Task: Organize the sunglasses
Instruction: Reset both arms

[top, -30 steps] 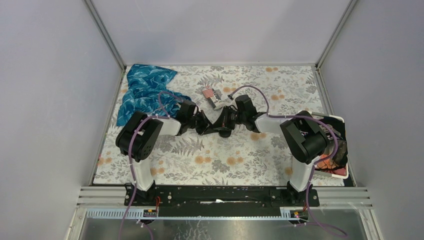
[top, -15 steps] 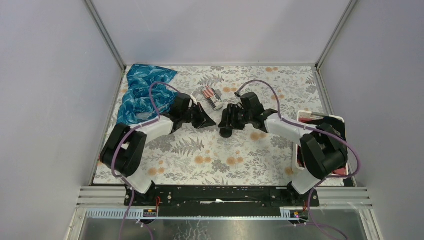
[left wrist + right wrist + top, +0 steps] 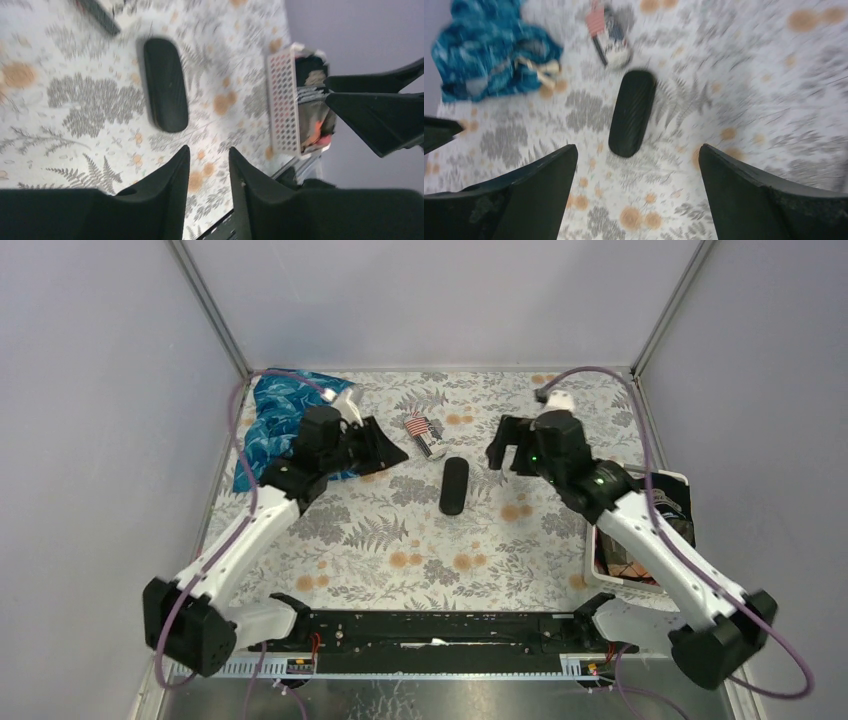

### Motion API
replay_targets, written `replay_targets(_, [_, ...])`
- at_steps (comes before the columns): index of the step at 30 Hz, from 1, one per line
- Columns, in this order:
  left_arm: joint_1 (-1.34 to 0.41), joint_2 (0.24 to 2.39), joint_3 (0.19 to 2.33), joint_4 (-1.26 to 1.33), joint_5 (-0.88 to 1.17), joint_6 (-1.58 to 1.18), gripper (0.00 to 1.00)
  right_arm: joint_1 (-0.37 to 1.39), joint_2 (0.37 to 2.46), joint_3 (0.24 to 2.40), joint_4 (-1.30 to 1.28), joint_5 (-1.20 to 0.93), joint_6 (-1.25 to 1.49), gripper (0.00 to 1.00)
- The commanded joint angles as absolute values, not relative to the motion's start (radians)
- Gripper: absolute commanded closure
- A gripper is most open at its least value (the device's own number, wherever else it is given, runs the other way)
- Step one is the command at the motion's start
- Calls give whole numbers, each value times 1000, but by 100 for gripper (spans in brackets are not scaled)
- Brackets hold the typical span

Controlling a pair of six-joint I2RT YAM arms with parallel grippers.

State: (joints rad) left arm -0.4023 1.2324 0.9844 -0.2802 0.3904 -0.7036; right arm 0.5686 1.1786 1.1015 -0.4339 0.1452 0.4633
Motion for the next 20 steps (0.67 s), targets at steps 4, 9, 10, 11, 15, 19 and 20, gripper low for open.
replay_targets(4, [-397,985,1079,-415,106,-542,41,567,942,1060,-404,570,405,0])
replay_targets(9, [-395,828,969,-402,-148,-573,25,567,824,932,-369,694,484,0])
replay_targets(10, [-396,809,957,-402,-158,-578,24,567,807,910,-368,714,503,0])
replay_targets(11, [-396,794,948,-405,-157,-579,24,566,793,892,-368,729,518,0])
replay_targets(15, [-396,776,947,-436,-140,-580,22,566,775,867,-346,707,535,0])
replay_targets(19, [-396,786,945,-441,-114,-564,21,567,807,888,-342,701,531,0])
replay_targets(20, [-396,786,945,-436,-113,-563,21,566,815,893,-344,701,529,0])
